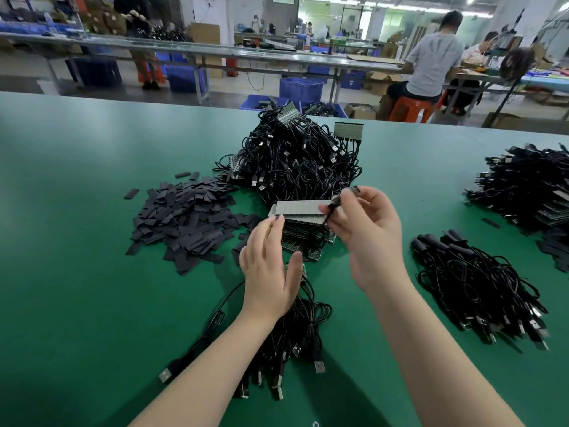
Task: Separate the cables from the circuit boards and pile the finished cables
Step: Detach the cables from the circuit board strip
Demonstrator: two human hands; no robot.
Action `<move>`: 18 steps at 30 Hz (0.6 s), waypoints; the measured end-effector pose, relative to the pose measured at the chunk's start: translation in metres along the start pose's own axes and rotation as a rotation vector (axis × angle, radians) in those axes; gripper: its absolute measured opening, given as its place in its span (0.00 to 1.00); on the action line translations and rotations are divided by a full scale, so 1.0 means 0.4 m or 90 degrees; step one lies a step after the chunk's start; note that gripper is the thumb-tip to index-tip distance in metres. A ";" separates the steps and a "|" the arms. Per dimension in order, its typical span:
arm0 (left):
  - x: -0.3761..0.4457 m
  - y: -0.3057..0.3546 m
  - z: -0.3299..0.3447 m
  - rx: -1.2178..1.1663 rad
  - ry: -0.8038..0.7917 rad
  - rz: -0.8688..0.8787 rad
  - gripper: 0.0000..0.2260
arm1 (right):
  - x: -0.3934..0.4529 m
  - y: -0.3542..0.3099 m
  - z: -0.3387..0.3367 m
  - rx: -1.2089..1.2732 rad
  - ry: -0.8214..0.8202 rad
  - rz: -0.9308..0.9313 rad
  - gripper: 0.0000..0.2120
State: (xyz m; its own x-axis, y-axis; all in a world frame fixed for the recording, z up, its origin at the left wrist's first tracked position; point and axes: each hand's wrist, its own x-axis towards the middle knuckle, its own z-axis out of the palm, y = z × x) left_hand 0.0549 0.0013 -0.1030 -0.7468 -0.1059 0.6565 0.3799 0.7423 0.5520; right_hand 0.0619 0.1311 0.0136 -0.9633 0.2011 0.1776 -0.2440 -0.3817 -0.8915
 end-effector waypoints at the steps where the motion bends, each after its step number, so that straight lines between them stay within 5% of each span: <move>1: -0.001 0.003 -0.002 0.000 0.032 0.011 0.27 | 0.002 -0.001 0.004 0.126 0.009 0.043 0.06; 3: -0.004 0.011 -0.006 0.032 0.097 0.038 0.26 | 0.012 0.021 -0.006 0.200 0.060 0.126 0.05; 6: -0.007 0.012 -0.002 0.142 0.151 0.109 0.25 | 0.011 0.098 -0.047 -0.037 0.100 0.294 0.06; 9: -0.005 0.005 0.004 0.145 0.036 0.096 0.24 | -0.013 0.177 -0.082 -0.233 0.050 0.366 0.08; 13: 0.003 -0.008 0.017 0.097 -0.200 -0.023 0.19 | -0.013 0.203 -0.106 -0.502 -0.005 0.248 0.05; 18: 0.009 -0.012 0.026 0.199 -0.245 0.002 0.10 | -0.001 0.191 -0.063 -0.838 -0.039 -0.051 0.06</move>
State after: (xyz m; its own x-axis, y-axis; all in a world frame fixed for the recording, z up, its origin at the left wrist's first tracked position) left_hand 0.0445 0.0042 -0.1087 -0.9157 0.1058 0.3877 0.2454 0.9112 0.3310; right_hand 0.0464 0.1247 -0.0652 -0.9633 0.1275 0.2363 -0.0440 0.7932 -0.6074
